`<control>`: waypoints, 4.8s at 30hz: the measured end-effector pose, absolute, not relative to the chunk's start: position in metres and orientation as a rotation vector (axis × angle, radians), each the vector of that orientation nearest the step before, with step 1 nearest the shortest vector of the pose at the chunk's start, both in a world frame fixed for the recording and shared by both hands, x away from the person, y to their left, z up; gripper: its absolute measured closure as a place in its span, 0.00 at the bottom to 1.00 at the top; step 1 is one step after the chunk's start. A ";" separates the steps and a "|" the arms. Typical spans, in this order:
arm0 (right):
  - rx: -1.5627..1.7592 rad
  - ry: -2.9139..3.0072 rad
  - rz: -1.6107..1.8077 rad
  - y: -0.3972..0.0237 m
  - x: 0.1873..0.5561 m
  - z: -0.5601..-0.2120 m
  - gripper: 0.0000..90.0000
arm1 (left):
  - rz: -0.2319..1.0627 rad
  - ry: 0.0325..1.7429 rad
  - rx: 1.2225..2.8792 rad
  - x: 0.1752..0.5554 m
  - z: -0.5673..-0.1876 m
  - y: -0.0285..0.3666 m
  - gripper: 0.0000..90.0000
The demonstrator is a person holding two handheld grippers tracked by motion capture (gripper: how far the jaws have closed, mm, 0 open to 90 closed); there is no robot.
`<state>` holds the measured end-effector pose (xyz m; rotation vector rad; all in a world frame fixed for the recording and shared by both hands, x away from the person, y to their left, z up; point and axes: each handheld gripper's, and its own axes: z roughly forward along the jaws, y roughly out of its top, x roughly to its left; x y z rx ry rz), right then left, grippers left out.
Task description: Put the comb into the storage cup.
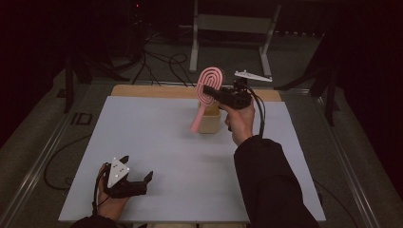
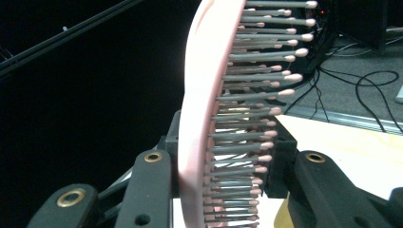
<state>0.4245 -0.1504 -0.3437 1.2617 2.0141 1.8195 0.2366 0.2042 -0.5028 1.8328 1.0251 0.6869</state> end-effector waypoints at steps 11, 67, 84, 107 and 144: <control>1.291 2.002 1.799 -0.154 0.431 -0.346 0.71 | 0.687 1.024 1.834 0.236 -0.503 0.204 0.00; 1.417 1.805 1.733 -0.160 0.463 -0.332 0.71 | 0.694 1.012 1.843 0.235 -0.503 0.202 0.00; 1.419 1.781 1.705 -0.167 0.465 -0.337 0.71 | 0.694 1.010 1.846 0.236 -0.504 0.201 0.00; 1.466 1.748 1.680 -0.172 0.469 -0.352 0.71 | 0.694 1.011 1.844 0.235 -0.503 0.202 0.00; 1.492 1.772 1.636 -0.165 0.470 -0.379 0.71 | 0.695 1.011 1.847 0.235 -0.503 0.202 0.00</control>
